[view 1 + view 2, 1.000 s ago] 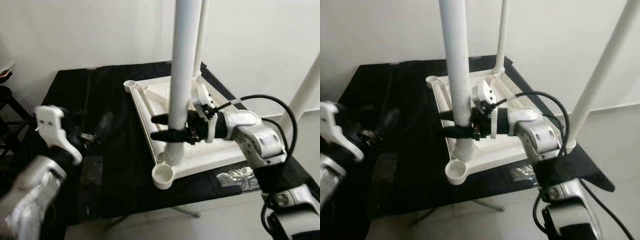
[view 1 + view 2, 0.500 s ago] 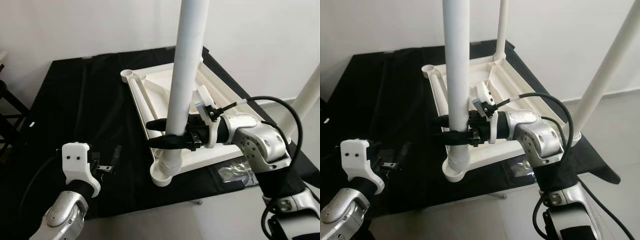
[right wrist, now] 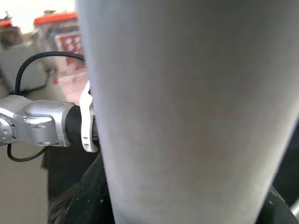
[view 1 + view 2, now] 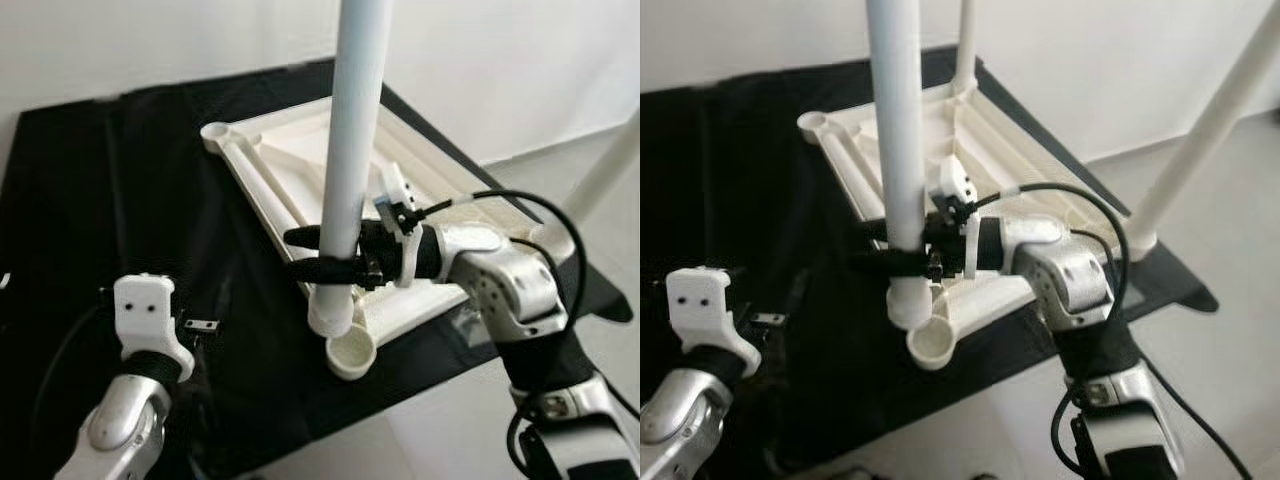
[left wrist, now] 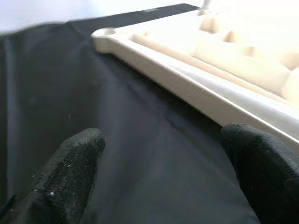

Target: Building children table

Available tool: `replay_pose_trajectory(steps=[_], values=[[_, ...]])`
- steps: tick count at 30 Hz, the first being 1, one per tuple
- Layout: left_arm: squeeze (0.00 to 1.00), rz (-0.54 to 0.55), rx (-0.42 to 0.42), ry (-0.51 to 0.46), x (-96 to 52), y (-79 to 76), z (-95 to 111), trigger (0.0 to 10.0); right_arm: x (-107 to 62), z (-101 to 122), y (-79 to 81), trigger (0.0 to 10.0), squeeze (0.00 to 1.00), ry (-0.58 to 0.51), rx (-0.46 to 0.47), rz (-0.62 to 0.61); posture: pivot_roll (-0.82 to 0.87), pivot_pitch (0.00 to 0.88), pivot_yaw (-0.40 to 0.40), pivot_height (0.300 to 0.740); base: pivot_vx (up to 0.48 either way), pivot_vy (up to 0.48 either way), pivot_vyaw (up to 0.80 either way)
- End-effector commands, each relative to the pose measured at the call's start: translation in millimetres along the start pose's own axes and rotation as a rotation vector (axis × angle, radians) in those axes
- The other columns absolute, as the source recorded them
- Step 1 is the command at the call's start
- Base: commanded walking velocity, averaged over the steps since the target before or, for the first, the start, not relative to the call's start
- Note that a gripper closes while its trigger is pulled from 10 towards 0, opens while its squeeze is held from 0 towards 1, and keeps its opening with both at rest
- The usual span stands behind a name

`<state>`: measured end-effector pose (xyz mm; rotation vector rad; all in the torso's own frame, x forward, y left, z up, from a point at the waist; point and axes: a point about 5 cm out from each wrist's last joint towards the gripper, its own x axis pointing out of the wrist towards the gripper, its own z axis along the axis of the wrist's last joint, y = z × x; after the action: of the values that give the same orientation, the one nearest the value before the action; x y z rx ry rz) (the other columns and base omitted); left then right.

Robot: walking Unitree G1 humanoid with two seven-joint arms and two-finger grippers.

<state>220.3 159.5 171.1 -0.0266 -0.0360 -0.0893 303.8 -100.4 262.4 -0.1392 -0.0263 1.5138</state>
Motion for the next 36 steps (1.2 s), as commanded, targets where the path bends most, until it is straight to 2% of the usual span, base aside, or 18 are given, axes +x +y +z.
replay_pose_trajectory(steps=[1,8,15,19,20,21,24,27,36], values=[[0.00,-0.002,0.014,0.001,-0.8,-3.2,-2.3,10.0,-1.9,5.0,4.4,10.0,0.00,0.003,-0.023,0.030,-0.01,0.205,0.044,0.740,0.000,0.000,-0.80],[0.00,0.067,0.007,-0.011,-0.7,2.8,-2.9,10.0,-7.5,8.0,14.1,10.0,0.00,0.006,-0.025,0.135,-0.01,0.203,0.043,0.740,0.000,0.000,-0.80],[0.00,0.184,0.020,-0.009,-5.2,14.2,-5.2,10.0,-8.3,8.7,21.7,10.0,0.00,0.012,-0.040,0.201,0.00,0.206,0.045,0.740,0.000,0.000,0.00],[0.00,0.208,0.004,0.004,-8.7,17.4,-7.6,10.0,-9.8,6.5,23.0,10.0,0.00,0.027,-0.056,0.221,0.00,0.213,0.051,0.740,0.000,0.000,0.00],[0.00,0.208,0.004,0.004,-8.7,17.4,-7.6,10.0,-9.8,6.5,23.0,10.0,0.00,0.027,-0.056,0.221,0.00,0.213,0.051,0.740,0.000,0.000,0.00],[0.00,0.189,-0.018,0.021,-12.9,16.3,-10.0,10.0,-8.5,2.7,17.3,10.0,0.00,0.055,-0.108,0.190,0.00,0.226,0.059,0.740,0.000,0.000,0.00],[0.00,0.167,-0.029,0.026,-15.4,13.4,-10.3,10.0,-6.2,3.5,12.7,10.0,0.00,0.048,-0.132,0.165,0.00,0.229,0.060,0.740,0.000,0.000,0.00],[0.00,0.131,-0.045,0.019,-18.2,8.5,-10.1,10.0,-3.1,6.9,11.1,10.0,0.00,0.018,-0.120,0.198,0.01,0.241,0.063,0.740,0.000,0.000,0.00],[0.00,0.115,-0.034,0.004,-15.4,9.8,-10.0,10.0,13.6,12.5,4.2,10.0,0.00,-0.020,-0.145,0.271,0.03,0.260,0.061,0.740,0.000,0.000,0.00]])
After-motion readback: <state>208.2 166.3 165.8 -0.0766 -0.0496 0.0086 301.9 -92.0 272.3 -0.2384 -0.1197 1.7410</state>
